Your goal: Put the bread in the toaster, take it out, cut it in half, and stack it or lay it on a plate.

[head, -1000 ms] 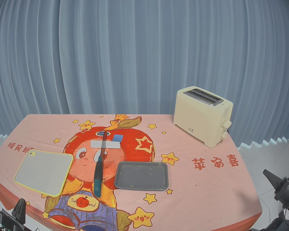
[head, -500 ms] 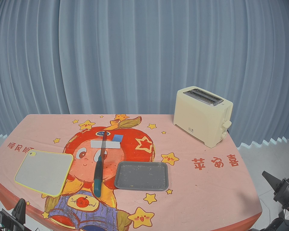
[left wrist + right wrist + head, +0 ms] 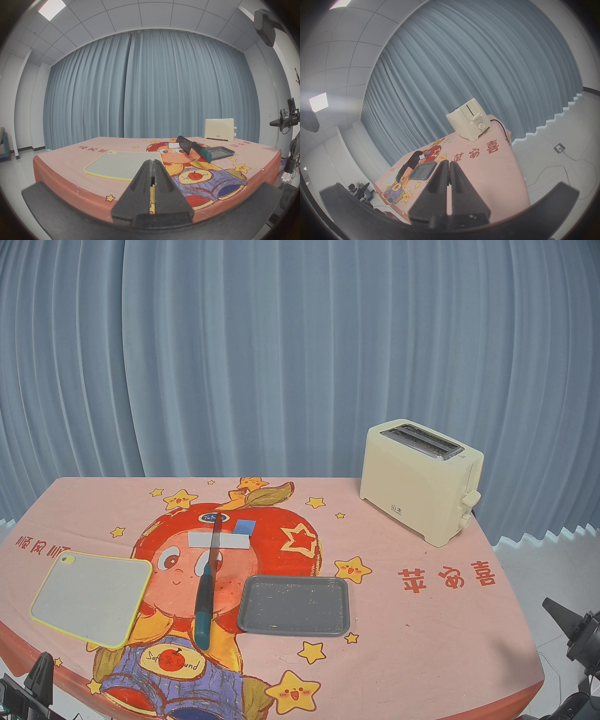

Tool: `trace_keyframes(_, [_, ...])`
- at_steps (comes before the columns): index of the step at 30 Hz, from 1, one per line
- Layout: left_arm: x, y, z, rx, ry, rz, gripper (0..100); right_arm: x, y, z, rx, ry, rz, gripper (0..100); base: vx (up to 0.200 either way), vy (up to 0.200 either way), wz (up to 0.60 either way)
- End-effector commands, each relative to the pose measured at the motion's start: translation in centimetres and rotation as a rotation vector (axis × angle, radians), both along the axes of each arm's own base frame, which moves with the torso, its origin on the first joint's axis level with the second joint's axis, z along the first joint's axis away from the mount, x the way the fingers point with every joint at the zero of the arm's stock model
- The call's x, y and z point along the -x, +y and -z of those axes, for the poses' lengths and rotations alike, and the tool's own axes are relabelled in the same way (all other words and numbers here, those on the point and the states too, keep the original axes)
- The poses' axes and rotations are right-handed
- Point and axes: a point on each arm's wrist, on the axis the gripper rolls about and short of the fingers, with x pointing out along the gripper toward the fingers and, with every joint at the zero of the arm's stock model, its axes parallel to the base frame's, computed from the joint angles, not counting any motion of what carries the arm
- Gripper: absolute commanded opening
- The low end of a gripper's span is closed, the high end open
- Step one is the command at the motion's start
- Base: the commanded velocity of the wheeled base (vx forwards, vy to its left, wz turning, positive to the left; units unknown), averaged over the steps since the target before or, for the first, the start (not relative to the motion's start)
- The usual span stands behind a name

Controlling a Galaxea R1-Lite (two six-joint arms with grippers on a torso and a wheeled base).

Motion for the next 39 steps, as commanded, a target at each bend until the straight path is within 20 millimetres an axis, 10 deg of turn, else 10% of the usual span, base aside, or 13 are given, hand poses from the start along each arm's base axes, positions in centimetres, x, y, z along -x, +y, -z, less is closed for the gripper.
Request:
trace_keyframes(1, [-0.06,0.00,0.51,-0.001,0.008,0.000,0,0.11,0.00,0.53,0.005,0.022,-0.004,0,0.000,0.000,0.00])
trace_keyframes(39, [-0.06,0.00,0.51,0.000,0.008,0.000,0,0.19,0.02,0.53,0.006,0.018,-0.015,0,0.000,0.000,0.00])
